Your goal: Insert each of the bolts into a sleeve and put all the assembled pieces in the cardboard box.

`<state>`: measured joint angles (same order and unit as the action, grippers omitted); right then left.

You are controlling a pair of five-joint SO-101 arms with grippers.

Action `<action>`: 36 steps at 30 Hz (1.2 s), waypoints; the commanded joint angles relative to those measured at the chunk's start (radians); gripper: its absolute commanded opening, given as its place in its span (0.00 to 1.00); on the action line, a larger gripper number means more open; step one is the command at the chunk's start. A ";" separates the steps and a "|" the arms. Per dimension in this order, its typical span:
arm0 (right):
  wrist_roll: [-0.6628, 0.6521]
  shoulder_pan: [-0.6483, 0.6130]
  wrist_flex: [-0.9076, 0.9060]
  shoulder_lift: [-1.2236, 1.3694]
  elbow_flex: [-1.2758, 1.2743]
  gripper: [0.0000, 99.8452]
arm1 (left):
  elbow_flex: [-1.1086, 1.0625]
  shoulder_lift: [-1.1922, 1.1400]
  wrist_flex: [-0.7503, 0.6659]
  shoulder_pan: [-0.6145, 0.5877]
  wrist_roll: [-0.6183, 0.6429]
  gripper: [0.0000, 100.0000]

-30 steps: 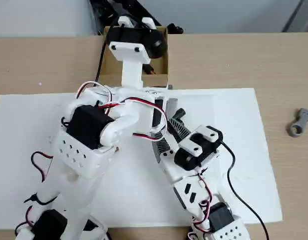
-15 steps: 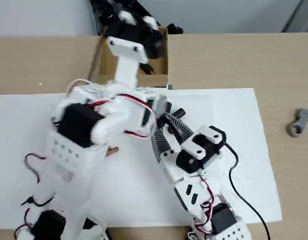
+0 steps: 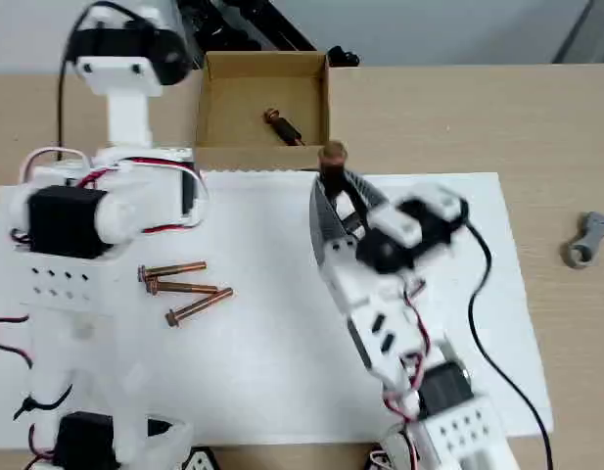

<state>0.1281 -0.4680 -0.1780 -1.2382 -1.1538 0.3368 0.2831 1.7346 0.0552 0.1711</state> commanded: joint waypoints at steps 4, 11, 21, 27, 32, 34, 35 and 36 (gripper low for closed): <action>0.005 0.004 0.077 0.409 0.341 0.00 | -0.004 0.060 0.018 -0.103 -0.006 0.01; 0.008 0.028 0.077 0.753 0.652 0.00 | -0.248 0.304 0.009 -0.123 -0.077 0.01; 0.009 0.059 0.079 1.193 1.063 0.00 | -0.493 0.540 -0.002 -0.210 -0.110 0.01; 0.009 0.108 0.079 1.524 1.350 0.00 | -0.549 0.551 0.005 -0.374 -0.173 0.01; 0.009 0.147 0.079 1.796 1.588 0.00 | -0.549 0.551 0.017 -0.385 -0.180 0.01; 0.008 0.157 0.079 1.883 1.660 0.00 | -0.549 0.551 0.017 -0.385 -0.180 0.01; 0.008 0.159 0.079 1.923 1.691 0.00 | -0.549 0.551 0.017 -0.385 -0.180 0.01; 0.008 0.159 0.079 1.959 1.725 0.00 | -0.549 0.551 0.017 -0.385 -0.180 0.01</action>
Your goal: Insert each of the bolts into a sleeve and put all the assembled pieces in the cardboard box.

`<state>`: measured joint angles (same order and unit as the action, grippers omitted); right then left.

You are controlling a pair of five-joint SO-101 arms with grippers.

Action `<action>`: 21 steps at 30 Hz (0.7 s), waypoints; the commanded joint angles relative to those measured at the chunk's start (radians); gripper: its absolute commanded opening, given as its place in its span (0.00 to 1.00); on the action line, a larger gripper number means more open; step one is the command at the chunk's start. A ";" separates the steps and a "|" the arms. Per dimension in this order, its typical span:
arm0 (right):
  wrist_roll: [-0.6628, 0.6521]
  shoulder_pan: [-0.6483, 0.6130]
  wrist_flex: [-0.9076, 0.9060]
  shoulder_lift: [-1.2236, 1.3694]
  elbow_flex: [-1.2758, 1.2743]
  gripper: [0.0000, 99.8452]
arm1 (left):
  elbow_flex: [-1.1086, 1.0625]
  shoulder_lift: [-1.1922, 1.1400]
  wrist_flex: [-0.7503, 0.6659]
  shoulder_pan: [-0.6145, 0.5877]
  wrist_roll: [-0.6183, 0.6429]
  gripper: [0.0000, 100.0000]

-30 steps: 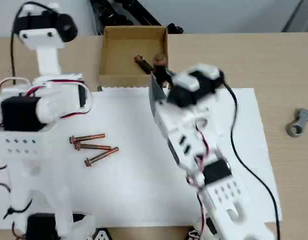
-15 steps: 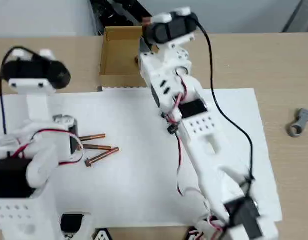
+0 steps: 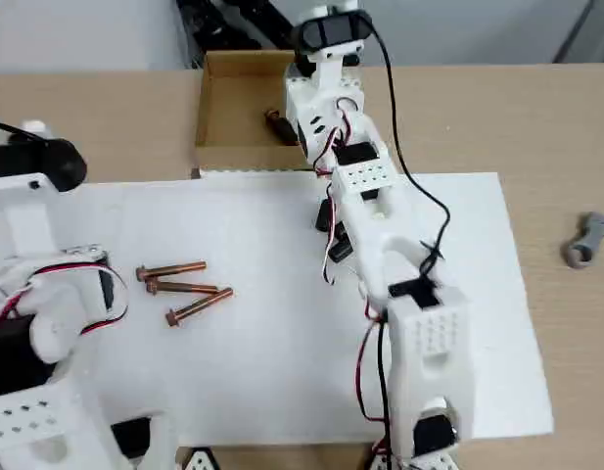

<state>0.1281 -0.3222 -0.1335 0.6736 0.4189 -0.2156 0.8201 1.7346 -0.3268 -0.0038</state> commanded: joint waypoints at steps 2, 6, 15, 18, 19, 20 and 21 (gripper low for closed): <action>0.008 0.013 0.033 0.111 0.203 0.00 | 0.004 0.014 0.017 -0.003 -0.005 0.01; 0.008 0.015 0.028 0.186 0.235 0.00 | 0.004 0.014 0.017 -0.003 -0.005 0.01; 0.140 0.013 0.024 0.203 0.235 0.16 | -0.039 0.015 0.017 -0.006 0.002 0.06; 0.155 0.013 -0.005 0.202 0.235 0.20 | -0.041 0.015 0.015 -0.006 0.002 0.07; 0.155 0.013 -0.016 0.200 0.235 0.19 | -0.041 0.015 0.015 -0.006 0.002 0.07; 0.155 0.013 -0.024 0.197 0.235 0.19 | -0.041 0.012 0.015 -0.006 0.005 0.07; 0.155 0.013 -0.025 0.186 0.235 0.19 | -0.041 0.006 0.015 -0.006 0.018 0.07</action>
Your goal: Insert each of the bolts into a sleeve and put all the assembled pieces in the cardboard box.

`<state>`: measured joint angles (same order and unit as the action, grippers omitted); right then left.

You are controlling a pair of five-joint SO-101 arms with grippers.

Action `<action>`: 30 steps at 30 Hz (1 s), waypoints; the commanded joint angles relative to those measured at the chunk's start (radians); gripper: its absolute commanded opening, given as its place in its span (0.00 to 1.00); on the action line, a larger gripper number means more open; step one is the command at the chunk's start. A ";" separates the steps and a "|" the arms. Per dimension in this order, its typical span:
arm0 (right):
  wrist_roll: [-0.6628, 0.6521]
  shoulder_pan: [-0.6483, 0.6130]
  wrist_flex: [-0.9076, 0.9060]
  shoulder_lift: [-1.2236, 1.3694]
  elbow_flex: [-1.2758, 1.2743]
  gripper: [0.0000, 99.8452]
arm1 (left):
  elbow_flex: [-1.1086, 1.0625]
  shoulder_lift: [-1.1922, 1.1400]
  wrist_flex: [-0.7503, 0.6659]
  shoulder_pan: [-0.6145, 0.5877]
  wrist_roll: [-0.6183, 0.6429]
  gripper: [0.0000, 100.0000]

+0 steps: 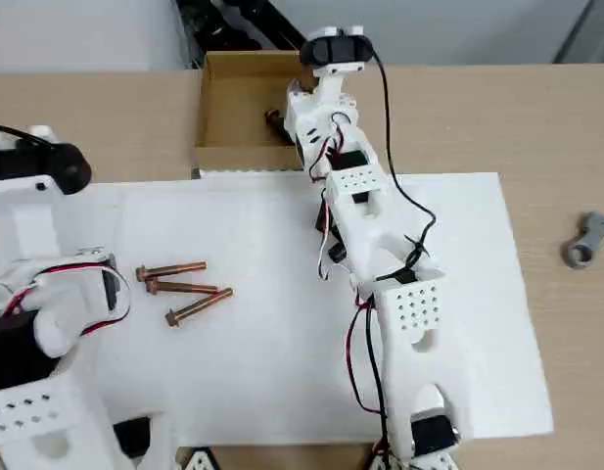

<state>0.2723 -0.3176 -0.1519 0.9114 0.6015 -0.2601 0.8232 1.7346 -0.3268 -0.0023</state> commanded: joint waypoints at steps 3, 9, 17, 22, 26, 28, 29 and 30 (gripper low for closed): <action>0.011 0.008 -0.008 -0.082 0.052 0.19 | -0.004 -0.006 0.015 -0.005 0.058 0.08; 0.012 0.008 -0.159 -0.199 0.052 0.19 | 0.015 -0.226 0.017 -0.006 0.109 0.09; 0.012 0.010 -0.449 -0.380 0.051 0.19 | 0.081 -0.640 0.015 -0.006 0.198 0.09; 0.012 0.010 -0.625 -0.437 0.051 0.19 | 0.179 -0.799 0.012 -0.003 0.278 0.09; 0.012 0.012 -0.751 -0.458 0.051 0.19 | 0.236 -0.896 0.011 0.000 0.293 0.11; 0.011 0.015 -0.800 -0.458 0.051 0.19 | 0.257 -0.944 0.011 0.000 0.293 0.12; 0.012 0.015 -0.823 -0.460 0.051 0.19 | 0.268 -0.965 0.009 0.000 0.293 0.13; 0.012 0.016 -0.839 -0.460 0.051 0.19 | 0.282 -0.988 0.006 0.000 0.293 0.13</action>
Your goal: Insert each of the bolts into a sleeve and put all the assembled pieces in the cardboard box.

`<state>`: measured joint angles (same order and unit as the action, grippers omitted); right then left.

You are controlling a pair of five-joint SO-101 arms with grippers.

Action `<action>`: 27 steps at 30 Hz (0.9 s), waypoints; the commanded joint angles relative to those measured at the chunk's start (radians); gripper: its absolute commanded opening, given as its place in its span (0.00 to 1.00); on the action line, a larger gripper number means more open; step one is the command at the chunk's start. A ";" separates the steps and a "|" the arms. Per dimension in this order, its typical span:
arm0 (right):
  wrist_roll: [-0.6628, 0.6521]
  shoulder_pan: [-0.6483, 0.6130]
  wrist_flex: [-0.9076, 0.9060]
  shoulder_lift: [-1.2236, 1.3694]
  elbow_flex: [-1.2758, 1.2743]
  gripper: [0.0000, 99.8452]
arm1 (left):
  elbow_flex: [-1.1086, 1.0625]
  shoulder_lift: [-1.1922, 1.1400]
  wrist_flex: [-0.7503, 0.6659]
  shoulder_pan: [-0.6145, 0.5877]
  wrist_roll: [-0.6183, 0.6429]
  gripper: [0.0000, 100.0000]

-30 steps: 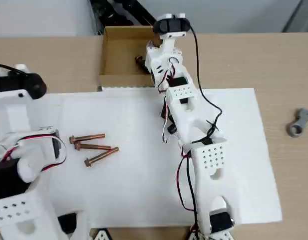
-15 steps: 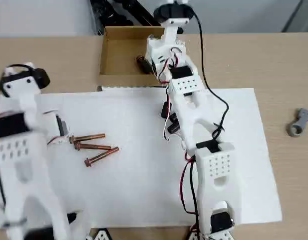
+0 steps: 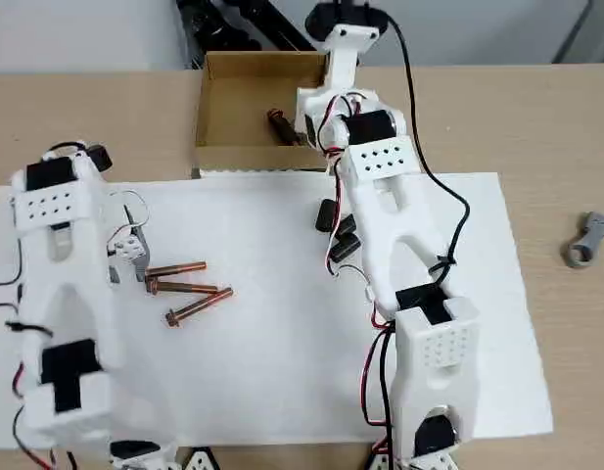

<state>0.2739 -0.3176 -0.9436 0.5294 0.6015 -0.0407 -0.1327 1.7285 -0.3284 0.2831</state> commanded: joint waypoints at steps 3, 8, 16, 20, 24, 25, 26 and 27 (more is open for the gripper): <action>0.011 0.016 -0.071 -0.077 0.051 0.19 | 0.088 -0.084 -0.014 0.002 0.043 0.13; 0.011 0.012 -0.067 -0.076 0.051 0.19 | 0.102 -0.141 -0.069 0.002 0.130 0.13; 0.011 0.010 -0.073 -0.073 0.051 0.19 | 0.102 -0.150 -0.143 0.008 0.344 0.13; 0.011 0.010 -0.073 -0.070 0.051 0.19 | 0.102 -0.153 -0.160 0.048 0.382 0.13; 0.011 0.012 -0.073 -0.068 0.049 0.19 | 0.102 -0.153 -0.178 0.078 0.414 0.13; 0.011 0.012 -0.073 -0.068 0.049 0.19 | 0.102 -0.153 -0.193 0.080 0.416 0.13; 0.011 0.012 -0.073 -0.068 0.049 0.19 | 0.099 -0.155 -0.207 0.081 0.427 0.13; 0.011 0.012 -0.073 -0.068 0.049 0.19 | 0.096 -0.157 -0.219 0.081 0.440 0.13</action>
<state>0.2739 -0.3161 -1.0111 0.5294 0.6015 0.0192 -0.2954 1.5459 -0.2562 0.6974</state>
